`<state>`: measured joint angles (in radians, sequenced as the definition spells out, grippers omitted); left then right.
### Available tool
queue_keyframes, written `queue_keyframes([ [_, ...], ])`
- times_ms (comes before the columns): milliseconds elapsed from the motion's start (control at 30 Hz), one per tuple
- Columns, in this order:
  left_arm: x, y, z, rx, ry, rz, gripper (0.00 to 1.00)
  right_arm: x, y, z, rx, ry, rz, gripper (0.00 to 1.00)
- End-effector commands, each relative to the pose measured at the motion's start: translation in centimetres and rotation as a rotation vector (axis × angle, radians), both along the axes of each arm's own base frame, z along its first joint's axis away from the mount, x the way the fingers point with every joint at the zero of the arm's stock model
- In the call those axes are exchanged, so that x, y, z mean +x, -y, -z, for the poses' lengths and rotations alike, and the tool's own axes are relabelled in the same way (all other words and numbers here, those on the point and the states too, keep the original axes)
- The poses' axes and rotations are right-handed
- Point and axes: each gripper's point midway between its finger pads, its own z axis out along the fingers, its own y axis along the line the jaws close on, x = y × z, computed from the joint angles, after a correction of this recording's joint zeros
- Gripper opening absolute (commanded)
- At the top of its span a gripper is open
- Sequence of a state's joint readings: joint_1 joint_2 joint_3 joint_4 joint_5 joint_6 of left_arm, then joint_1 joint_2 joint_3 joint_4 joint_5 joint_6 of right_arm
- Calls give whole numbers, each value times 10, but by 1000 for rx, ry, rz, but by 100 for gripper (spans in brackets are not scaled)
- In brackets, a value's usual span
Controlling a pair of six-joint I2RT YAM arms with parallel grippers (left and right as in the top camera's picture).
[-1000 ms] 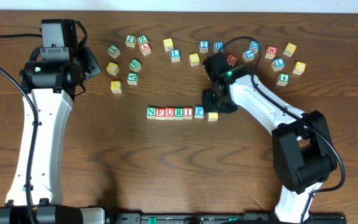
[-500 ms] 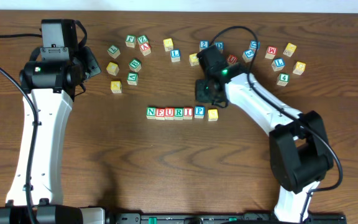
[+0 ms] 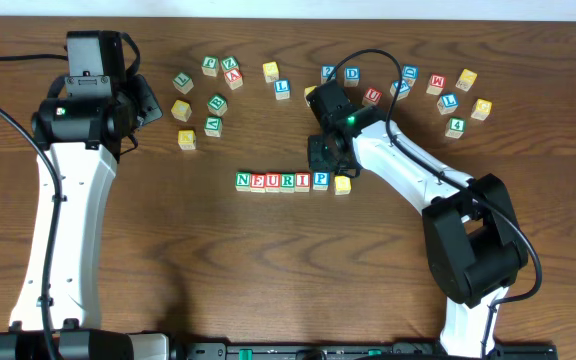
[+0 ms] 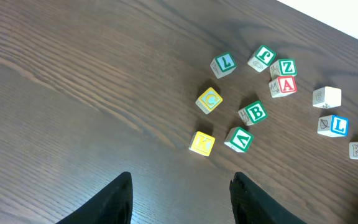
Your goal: Spell out NEURIPS
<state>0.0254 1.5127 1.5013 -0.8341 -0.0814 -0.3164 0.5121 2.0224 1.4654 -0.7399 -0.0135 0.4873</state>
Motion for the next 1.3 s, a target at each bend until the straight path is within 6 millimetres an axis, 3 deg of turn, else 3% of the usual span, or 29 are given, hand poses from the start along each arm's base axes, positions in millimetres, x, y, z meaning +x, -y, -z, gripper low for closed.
queue_keyframes([
  [0,0,-2,-3,10,5,-3,50,0,0,3,-11,-7,12,6],
  [700,0,-2,-3,10,5,-3,50,-5,-6,17,-9,-39,-4,6],
  [1267,0,-2,-3,10,5,-3,50,-3,-8,15,18,-43,-20,6],
])
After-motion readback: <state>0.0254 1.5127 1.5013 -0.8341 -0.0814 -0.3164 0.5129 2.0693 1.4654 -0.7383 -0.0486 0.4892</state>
